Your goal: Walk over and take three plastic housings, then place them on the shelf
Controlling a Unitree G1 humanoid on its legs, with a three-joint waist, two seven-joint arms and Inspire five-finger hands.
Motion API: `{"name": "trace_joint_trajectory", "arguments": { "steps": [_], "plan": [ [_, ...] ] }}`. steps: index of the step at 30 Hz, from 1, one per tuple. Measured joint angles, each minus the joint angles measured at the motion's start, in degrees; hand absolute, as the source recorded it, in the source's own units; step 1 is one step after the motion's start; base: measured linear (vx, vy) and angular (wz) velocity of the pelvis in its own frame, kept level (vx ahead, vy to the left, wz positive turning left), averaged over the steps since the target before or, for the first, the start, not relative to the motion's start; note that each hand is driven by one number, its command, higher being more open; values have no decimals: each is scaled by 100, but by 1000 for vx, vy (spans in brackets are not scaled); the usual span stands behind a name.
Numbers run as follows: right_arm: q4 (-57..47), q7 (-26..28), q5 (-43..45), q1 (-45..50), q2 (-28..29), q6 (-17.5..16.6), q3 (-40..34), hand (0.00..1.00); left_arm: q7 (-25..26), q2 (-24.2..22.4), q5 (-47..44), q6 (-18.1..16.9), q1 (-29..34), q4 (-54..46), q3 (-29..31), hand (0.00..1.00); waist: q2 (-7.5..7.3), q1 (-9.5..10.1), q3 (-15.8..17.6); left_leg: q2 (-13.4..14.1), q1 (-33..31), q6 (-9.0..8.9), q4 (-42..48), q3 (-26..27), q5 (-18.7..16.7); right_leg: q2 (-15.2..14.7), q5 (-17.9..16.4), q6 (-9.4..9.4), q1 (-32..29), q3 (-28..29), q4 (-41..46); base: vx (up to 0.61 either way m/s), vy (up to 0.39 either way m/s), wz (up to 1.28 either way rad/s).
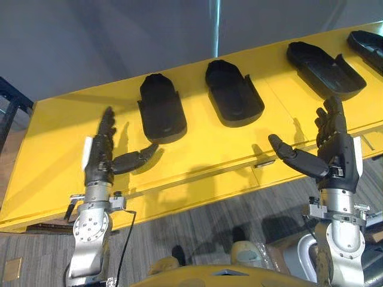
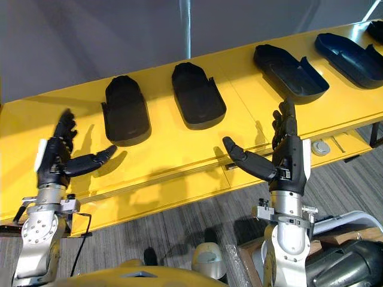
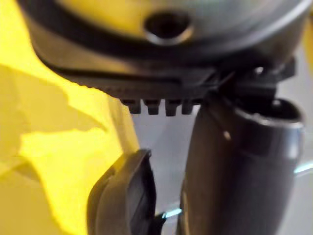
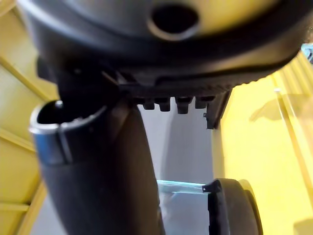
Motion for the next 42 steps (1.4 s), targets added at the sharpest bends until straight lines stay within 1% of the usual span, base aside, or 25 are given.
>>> {"name": "trace_joint_trajectory", "arguments": {
  "steps": [1,5,7,9,11,12,13,15,17,19,21,23,26,28,29,30,32,34,35,36,38,39,40,41,42],
  "plan": [
    [-2,-85,2,-6,0,-4,-1,100,247,-27,325,-16,-3,-127,77,100,2,45,-6,0,6,0,0,-22,0,-1,-1,-1,21,-20,-2,-23,-6,7],
    [-2,-302,5,-22,1,-5,11,100,1002,-112,1043,-121,-1,-384,292,100,1,108,-40,0,12,2,-5,-95,10,-7,-3,-5,80,-111,-14,-18,-7,10],
    [-2,-450,5,-23,2,-5,10,100,1280,-136,1087,-190,-2,-437,355,100,-5,138,-142,0,-9,0,-7,-116,14,-5,-3,-6,78,-138,-29,-2,-6,5],
    [-2,-561,4,-21,11,-5,9,100,1331,-185,960,-353,-1,-450,406,100,-22,150,-227,0,-11,-2,-7,-117,16,-4,-2,-6,79,-141,-47,6,-2,2],
    [-2,-713,2,-17,196,-5,1,100,1237,-406,570,-695,0,-734,410,100,-101,151,-311,1,-9,-2,-6,-115,17,-4,-1,-6,80,-140,-55,0,0,0],
    [-2,-746,3,-7,250,-4,1,100,1175,-467,466,-786,1,-839,388,100,-124,150,-328,1,-8,-2,-5,-112,17,-5,0,-6,80,-137,-57,0,0,0],
    [-2,-820,2,-2,373,-4,0,100,922,-563,77,-1075,0,-1033,301,100,-170,133,-370,2,-3,-1,-7,-98,15,-7,1,-4,80,-122,-62,-4,5,-5],
    [-2,-855,1,11,447,-4,3,100,667,-593,-357,-1290,-3,-1195,138,100,-194,102,-427,5,4,1,-9,-69,12,-8,12,7,78,-89,-85,-5,6,-9],
    [-2,-955,-22,34,450,-2,10,100,119,-678,-1220,-1477,-13,-1349,-196,100,-186,72,-463,12,95,3,-15,87,-26,2,21,22,75,56,-91,-8,14,-30],
    [-2,-1046,-98,88,446,2,-11,100,-139,-707,-1619,-1486,-30,-1345,-507,100,-174,35,-486,15,155,1,-5,255,-85,18,35,43,36,227,-94,-21,22,-49],
    [-2,-1066,-107,221,446,5,-80,100,-287,-711,-1706,-1469,-29,-1329,-806,100,-183,-26,-496,24,202,-6,12,480,-148,57,52,60,-35,462,-96,-14,22,-61],
    [-4,-1070,-105,393,448,5,-293,100,-441,-704,-1966,-1447,-31,-1281,-1064,100,-199,-198,-490,51,301,-26,64,843,-239,134,124,72,-141,811,-104,8,21,-76],
    [-11,-1082,-104,635,449,4,-527,100,-498,-699,-2468,-1437,-35,-1154,-1254,100,-211,-350,-496,128,409,-82,234,1271,-438,268,201,88,-194,1234,-162,24,10,-91],
    [-77,-1087,-52,914,462,-21,-658,100,-397,-683,-2637,-1435,-80,-966,-1450,100,-220,-495,-500,213,485,-136,413,1647,-638,404,273,93,-263,1614,-222,25,2,-92],
    [-106,-1085,-25,975,469,-23,-677,100,-374,-681,-2640,-1435,-97,-931,-1502,100,-228,-537,-505,226,482,-146,457,1696,-674,418,277,96,-282,1664,-228,27,-6,-79],
    [-150,-1056,23,1166,518,-118,-710,100,-323,-678,-2657,-1426,-204,-828,-1687,100,-249,-641,-517,275,480,-167,584,1879,-765,489,308,114,-357,1844,-227,26,-6,-58],
    [-154,-991,40,1285,616,-235,-696,100,-183,-633,-2654,-1354,-356,-811,-1864,100,-289,-703,-529,310,472,-192,697,1997,-844,546,344,108,-384,1958,-253,25,-12,-47],
    [-158,-805,312,1329,637,-486,-581,100,97,-623,-2565,-1337,-578,-811,-2079,100,-306,-748,-540,340,462,-188,810,2067,-916,603,373,91,-413,2074,-278,15,-21,-31],
    [-159,-743,417,1295,627,-564,-495,100,154,-627,-2559,-1337,-629,-811,-2092,100,-306,-743,-540,336,446,-145,879,1966,-942,617,374,89,-426,2101,-271,7,-37,-23],
    [-158,-660,464,1243,619,-623,-397,100,228,-623,-2556,-1337,-658,-811,-2079,100,-304,-698,-540,333,380,-55,1010,1640,-993,642,375,86,-452,2159,-241,-2,-34,-28],
    [-154,-506,460,975,546,-669,-157,100,394,-622,-2557,-1333,-655,-812,-1926,100,-305,-488,-531,309,61,286,1595,607,-1187,712,354,61,-587,2390,-83,-42,-24,-49],
    [-150,-490,461,842,480,-671,-69,100,421,-622,-2559,-1313,-641,-812,-1835,100,-301,-404,-520,274,-62,405,1855,199,-1257,724,338,39,-611,2468,-51,-84,29,-55],
    [-127,-504,464,648,332,-671,61,100,430,-623,-2560,-1266,-577,-818,-1684,100,-284,-263,-504,203,-198,479,2207,-308,-1342,736,312,-1,-623,2558,-10,-96,82,-40],
    [-106,-548,463,497,188,-671,165,100,385,-626,-2562,-1220,-454,-824,-1569,100,-237,-175,-496,179,-250,505,2339,-594,-1455,763,306,-7,-630,2574,17,-127,121,-27],
    [-107,-566,466,452,130,-676,205,100,352,-626,-2562,-1213,-392,-825,-1544,100,-202,-131,-485,192,-241,497,2318,-635,-1554,788,307,-6,-639,2565,16,-155,134,-4]
  ]
}}
